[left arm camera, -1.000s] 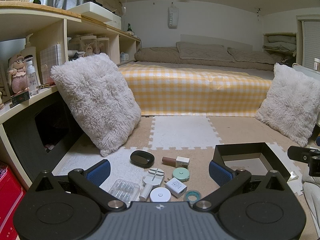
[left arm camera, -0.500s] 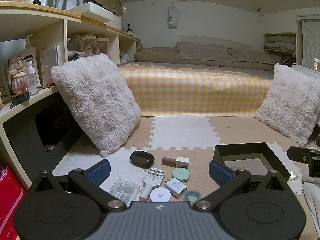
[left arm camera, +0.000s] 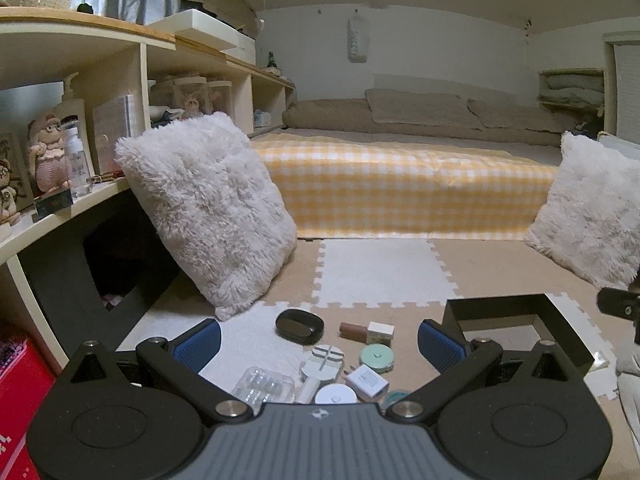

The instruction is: Organize rigid objects

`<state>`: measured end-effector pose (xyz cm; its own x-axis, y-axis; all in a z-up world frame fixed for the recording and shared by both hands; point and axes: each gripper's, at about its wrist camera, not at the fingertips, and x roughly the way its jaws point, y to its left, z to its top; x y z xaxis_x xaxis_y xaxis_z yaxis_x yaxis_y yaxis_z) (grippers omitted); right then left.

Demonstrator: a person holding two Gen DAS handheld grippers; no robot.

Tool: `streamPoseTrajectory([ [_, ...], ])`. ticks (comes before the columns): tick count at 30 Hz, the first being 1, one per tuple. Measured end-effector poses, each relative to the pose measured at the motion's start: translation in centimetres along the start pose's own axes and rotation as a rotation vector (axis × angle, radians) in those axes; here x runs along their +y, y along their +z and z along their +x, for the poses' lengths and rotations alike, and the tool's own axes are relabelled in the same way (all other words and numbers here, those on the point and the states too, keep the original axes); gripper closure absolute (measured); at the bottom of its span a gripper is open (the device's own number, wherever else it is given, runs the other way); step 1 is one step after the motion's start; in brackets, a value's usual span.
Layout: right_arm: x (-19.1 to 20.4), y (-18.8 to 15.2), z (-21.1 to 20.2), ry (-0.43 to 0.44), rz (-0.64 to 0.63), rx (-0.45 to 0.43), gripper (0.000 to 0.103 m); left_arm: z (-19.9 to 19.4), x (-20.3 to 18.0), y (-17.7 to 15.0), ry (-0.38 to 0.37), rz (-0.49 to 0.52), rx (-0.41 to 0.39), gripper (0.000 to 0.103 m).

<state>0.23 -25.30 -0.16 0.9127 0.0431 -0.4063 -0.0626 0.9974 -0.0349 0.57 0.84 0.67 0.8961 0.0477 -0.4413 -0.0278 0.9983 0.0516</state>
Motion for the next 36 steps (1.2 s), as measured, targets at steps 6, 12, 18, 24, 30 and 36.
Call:
streamPoseTrajectory([
  [6,-1.8,0.7,0.9,-0.059,-0.023,-0.042,0.0,1.2,0.9,0.9,0.05,0.002,-0.014,0.0],
  [12,-4.2,1.4,3.1,-0.07,-0.005,-0.026,0.0,3.0,1.6,1.7,0.101,0.026,-0.03,0.0],
  [18,-7.0,1.6,5.7,-0.132,0.029,-0.02,0.0,5.8,3.0,2.5,0.132,0.029,-0.056,0.0],
  [24,-9.1,1.2,8.3,-0.122,0.088,0.006,0.0,8.7,4.1,2.7,0.129,0.078,-0.006,0.0],
  [30,-11.5,0.0,11.8,-0.123,0.087,0.124,0.0,13.3,6.0,1.4,0.087,0.135,0.125,0.0],
  [36,-13.8,-1.6,14.7,-0.07,0.133,0.262,0.001,16.5,8.8,-0.2,0.014,0.124,0.24,0.0],
])
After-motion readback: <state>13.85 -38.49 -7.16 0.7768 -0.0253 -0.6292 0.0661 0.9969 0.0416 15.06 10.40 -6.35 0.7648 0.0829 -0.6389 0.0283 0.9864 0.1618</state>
